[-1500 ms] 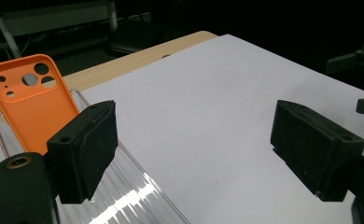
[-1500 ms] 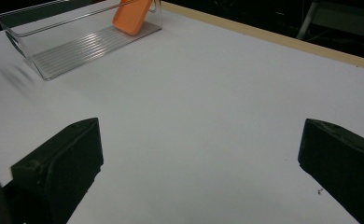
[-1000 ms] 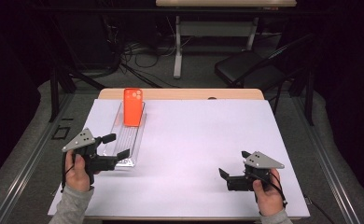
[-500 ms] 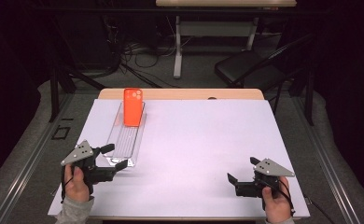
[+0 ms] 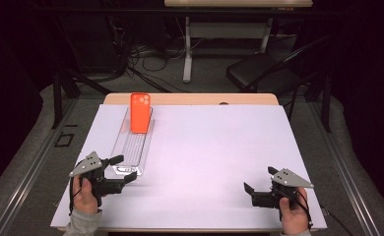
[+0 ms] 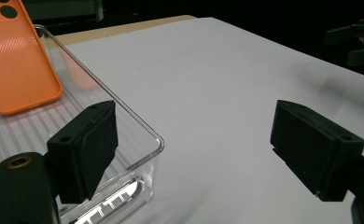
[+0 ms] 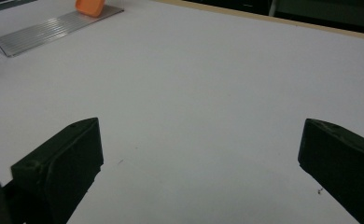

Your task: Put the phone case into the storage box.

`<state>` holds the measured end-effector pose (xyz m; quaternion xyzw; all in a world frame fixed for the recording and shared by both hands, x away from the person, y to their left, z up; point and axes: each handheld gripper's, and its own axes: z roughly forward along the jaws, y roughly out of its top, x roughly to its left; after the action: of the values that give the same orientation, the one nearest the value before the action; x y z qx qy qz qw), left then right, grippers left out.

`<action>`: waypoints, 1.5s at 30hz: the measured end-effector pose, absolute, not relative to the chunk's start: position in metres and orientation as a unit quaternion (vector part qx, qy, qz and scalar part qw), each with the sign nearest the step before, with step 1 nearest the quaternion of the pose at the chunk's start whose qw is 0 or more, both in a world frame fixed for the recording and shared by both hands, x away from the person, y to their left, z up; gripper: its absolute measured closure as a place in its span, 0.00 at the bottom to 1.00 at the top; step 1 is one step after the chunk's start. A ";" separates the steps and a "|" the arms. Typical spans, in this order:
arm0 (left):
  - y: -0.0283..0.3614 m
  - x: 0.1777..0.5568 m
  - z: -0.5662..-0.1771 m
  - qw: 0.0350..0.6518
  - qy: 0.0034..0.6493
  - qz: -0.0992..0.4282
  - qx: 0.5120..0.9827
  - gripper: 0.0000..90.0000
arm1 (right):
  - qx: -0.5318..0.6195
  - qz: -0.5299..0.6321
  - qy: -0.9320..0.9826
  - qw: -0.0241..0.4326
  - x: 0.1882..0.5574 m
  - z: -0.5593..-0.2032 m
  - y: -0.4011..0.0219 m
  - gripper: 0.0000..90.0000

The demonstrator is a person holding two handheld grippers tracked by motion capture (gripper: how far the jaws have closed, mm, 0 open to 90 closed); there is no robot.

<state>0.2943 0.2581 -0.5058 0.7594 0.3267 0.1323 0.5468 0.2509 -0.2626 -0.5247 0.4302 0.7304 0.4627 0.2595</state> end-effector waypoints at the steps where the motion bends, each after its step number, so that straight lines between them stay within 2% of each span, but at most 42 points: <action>1: 0.258 0.295 -0.507 0.548 0.325 0.131 0.759 0.17 | 0.428 0.460 0.734 0.259 0.251 -0.526 -0.263 0.00; 45: 0.267 0.298 -0.515 0.546 0.338 0.136 0.754 0.17 | 0.432 0.463 0.730 0.257 0.254 -0.537 -0.264 0.00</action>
<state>0.2984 0.2670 -0.5152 0.7545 0.3380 0.1360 0.5460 0.2538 -0.2636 -0.5367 0.4323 0.7303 0.4626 0.2566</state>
